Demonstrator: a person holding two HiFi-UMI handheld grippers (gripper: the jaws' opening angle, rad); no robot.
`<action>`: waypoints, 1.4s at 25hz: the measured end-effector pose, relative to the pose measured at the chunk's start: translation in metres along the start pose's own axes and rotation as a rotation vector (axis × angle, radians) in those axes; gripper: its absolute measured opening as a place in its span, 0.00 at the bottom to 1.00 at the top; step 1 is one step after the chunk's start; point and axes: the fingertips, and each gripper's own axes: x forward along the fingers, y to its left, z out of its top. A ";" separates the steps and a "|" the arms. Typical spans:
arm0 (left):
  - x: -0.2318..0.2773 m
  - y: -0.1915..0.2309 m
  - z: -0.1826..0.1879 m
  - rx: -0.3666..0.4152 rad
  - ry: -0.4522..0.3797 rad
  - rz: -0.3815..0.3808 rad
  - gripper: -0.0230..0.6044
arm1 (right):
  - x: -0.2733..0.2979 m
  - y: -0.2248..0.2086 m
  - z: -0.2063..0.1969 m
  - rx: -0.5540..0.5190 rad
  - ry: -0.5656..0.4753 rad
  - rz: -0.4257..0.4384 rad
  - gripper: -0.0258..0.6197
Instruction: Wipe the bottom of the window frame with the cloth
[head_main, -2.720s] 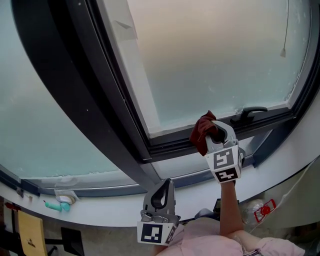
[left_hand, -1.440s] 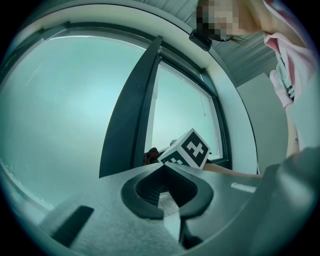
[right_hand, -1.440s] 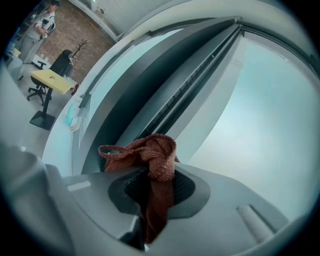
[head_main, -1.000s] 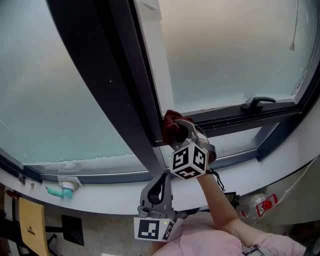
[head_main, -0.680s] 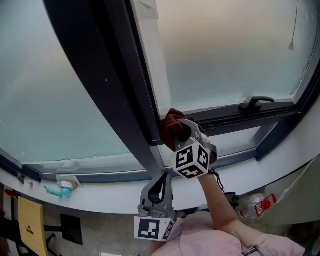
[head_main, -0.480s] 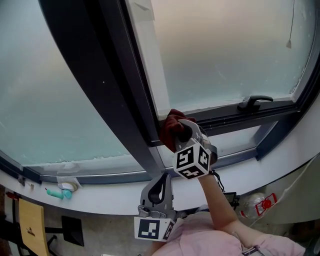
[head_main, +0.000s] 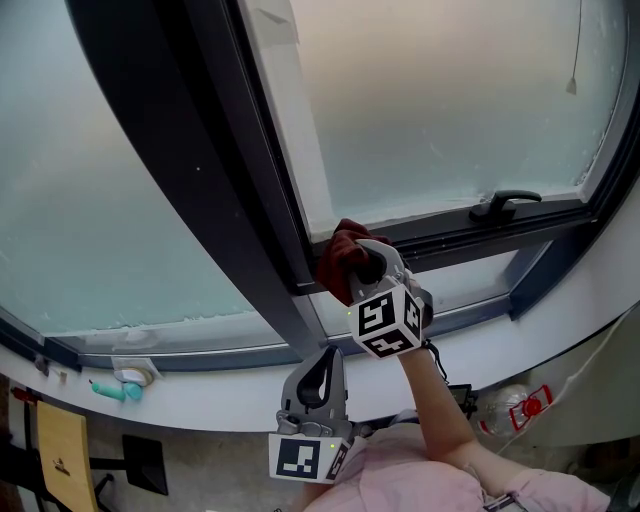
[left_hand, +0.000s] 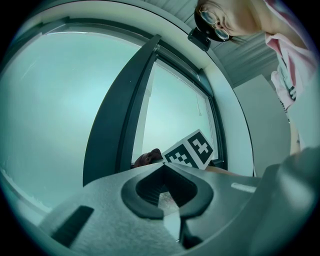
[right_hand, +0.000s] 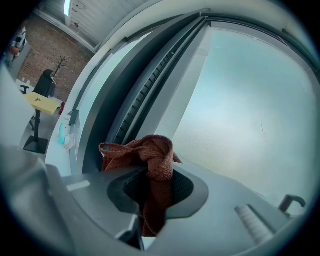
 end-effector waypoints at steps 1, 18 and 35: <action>0.000 0.000 0.000 0.000 0.001 0.001 0.03 | 0.000 -0.001 0.000 0.002 0.000 -0.004 0.13; 0.010 -0.003 -0.004 -0.007 0.008 -0.009 0.03 | -0.006 -0.021 -0.011 0.053 0.004 -0.024 0.13; 0.024 -0.015 -0.007 -0.004 0.014 -0.043 0.03 | -0.015 -0.042 -0.024 0.077 0.003 -0.046 0.13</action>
